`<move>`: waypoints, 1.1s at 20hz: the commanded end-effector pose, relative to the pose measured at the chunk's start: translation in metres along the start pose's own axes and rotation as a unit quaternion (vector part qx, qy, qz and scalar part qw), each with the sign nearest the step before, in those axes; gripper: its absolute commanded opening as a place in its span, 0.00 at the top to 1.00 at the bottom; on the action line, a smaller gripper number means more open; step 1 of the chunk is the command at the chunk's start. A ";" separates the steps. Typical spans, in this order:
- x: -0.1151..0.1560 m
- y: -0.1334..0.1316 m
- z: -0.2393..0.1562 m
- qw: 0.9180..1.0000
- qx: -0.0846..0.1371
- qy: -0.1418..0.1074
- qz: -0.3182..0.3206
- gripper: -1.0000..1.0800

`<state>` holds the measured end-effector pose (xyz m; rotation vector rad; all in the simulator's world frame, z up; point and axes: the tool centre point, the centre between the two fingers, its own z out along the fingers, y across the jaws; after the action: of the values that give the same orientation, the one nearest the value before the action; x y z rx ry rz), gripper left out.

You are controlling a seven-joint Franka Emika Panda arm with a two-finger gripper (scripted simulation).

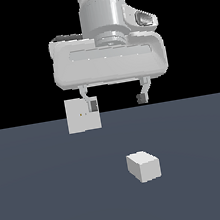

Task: Plug the charger into the wall socket.

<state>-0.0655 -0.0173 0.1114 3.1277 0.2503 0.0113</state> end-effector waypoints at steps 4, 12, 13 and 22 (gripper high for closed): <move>-0.024 0.003 0.022 0.999 0.002 0.012 -0.039 0.04; -0.045 0.007 0.044 0.997 0.004 0.022 -0.073 0.04; -0.046 0.007 0.045 0.997 0.004 0.023 -0.076 0.04; -0.048 0.008 0.051 0.997 0.005 0.023 -0.079 0.04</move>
<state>-0.1111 -0.0335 0.0618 3.1089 0.4995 0.0836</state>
